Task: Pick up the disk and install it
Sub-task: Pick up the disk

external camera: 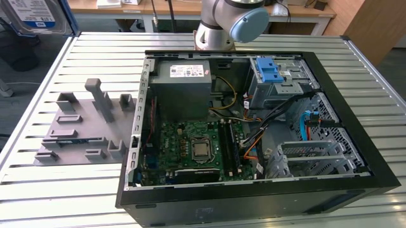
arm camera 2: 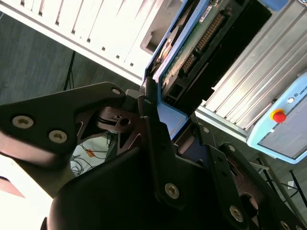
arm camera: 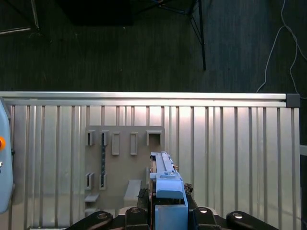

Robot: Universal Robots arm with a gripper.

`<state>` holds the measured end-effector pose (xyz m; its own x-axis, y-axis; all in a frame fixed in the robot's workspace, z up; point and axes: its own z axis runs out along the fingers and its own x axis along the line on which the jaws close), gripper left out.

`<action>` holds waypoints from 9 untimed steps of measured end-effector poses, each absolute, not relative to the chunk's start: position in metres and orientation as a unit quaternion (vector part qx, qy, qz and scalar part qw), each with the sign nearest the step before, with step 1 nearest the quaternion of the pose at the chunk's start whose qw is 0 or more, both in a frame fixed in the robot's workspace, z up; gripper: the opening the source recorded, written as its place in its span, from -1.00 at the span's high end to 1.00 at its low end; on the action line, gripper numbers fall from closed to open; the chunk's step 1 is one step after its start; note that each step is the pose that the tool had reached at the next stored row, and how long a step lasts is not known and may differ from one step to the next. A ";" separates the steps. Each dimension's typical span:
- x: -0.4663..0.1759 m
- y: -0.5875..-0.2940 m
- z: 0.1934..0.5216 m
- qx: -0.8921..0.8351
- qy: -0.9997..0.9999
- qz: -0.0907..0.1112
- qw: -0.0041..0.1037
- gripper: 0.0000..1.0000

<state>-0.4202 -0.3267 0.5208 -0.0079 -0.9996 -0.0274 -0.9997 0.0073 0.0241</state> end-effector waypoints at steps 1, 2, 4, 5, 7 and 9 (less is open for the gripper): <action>-0.420 -0.327 0.521 -0.704 0.710 0.018 0.001 0.27; -0.419 -0.327 0.521 -0.704 0.710 0.018 0.001 0.27; -0.418 -0.327 0.521 -0.704 0.710 0.018 0.001 0.27; -0.418 -0.327 0.521 -0.704 0.710 0.018 0.001 0.27; -0.417 -0.327 0.521 -0.704 0.710 0.018 0.001 0.27; -0.416 -0.327 0.521 -0.704 0.710 0.018 0.001 0.27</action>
